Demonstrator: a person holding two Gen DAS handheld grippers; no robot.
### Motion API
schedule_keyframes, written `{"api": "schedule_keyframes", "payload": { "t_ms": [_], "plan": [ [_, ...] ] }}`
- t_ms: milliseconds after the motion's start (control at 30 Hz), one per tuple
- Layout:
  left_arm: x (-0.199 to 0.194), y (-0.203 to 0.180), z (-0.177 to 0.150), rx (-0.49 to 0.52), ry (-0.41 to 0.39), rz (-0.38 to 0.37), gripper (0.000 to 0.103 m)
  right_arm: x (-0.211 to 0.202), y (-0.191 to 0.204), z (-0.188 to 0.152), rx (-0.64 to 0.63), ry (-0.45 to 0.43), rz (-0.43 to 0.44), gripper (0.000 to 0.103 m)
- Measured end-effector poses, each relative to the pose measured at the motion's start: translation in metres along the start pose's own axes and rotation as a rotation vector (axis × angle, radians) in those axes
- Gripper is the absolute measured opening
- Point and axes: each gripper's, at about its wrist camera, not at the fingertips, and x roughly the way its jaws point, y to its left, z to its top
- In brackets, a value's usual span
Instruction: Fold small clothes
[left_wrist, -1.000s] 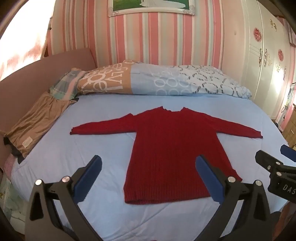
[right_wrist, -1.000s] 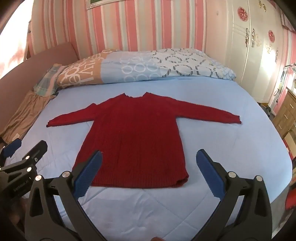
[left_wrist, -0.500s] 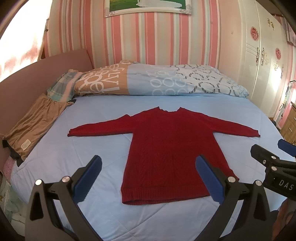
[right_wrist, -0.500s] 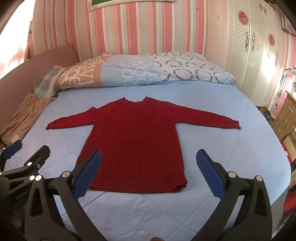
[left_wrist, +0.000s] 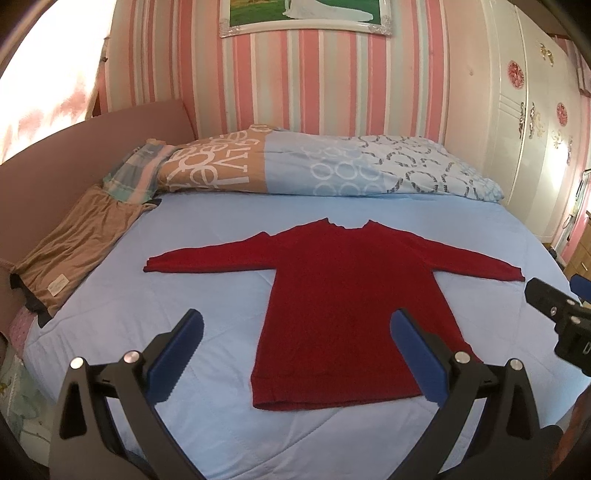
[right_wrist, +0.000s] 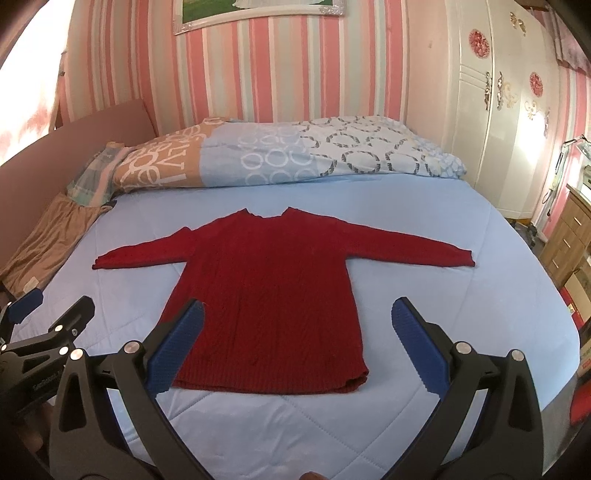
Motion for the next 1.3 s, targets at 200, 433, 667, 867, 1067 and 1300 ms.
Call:
{"api": "schedule_keyframes", "payload": {
  "t_ms": [200,433,667,867,1067,1300],
  "plan": [
    [-0.002,0.005,0.000,-0.004,0.001,0.008,0.101,0.001,-0.003,-0.002,0.003,0.015,-0.004,0.100],
    [0.002,0.006,-0.005,-0.006,0.026,0.007,0.101,0.002,-0.004,-0.004,0.005,0.032,0.001,0.100],
    [0.001,0.008,-0.008,-0.011,0.030,0.005,0.101,0.003,-0.004,-0.005,0.005,0.036,0.000,0.100],
    [-0.004,0.009,-0.012,-0.017,0.032,0.006,0.101,0.002,-0.003,-0.002,0.008,0.037,0.001,0.100],
    [-0.009,0.008,-0.018,-0.023,0.029,0.012,0.101,0.000,-0.002,-0.009,0.001,0.030,0.005,0.100],
    [-0.012,0.006,-0.022,-0.024,0.034,0.016,0.101,0.000,-0.002,-0.018,0.000,0.035,0.008,0.100]
  ]
}}
